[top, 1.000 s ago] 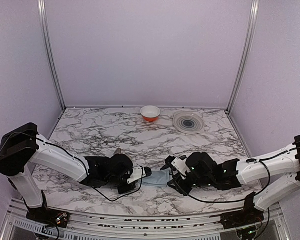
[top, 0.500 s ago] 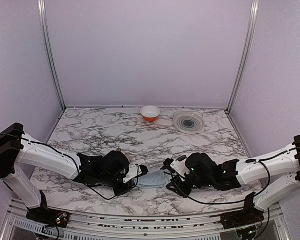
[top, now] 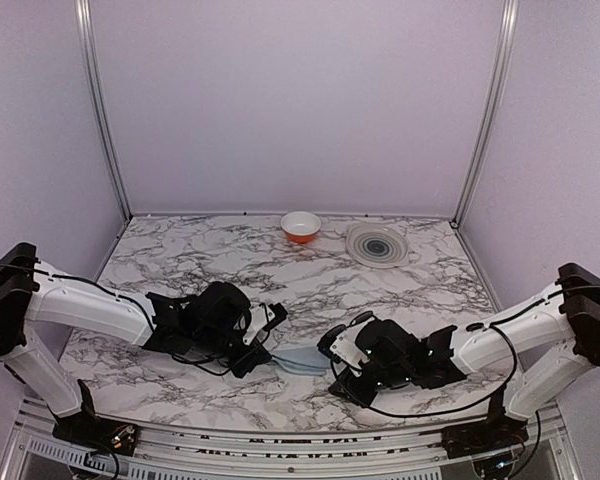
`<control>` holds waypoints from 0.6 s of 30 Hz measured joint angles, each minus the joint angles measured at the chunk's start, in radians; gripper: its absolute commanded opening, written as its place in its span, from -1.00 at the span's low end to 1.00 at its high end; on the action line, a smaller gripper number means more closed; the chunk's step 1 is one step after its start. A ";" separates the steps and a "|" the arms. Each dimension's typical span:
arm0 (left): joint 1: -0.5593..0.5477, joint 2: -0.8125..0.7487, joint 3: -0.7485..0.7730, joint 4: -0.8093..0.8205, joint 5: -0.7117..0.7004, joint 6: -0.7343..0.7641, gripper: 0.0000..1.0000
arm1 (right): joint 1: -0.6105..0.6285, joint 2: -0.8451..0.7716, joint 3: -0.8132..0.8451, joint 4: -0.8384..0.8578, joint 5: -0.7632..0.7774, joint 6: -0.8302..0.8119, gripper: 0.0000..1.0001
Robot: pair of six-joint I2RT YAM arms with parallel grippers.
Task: Organize the sunglasses
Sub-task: Fold the glasses cleaning cloth at the center of the board.
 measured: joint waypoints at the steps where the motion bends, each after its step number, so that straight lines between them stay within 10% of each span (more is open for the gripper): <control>1: 0.010 -0.004 0.000 0.000 0.007 -0.015 -1.00 | 0.000 0.013 0.001 0.004 0.000 -0.001 -0.34; 18: 0.024 0.002 0.002 0.024 0.069 -0.114 -1.00 | 0.000 0.180 0.132 0.069 0.008 -0.069 -0.48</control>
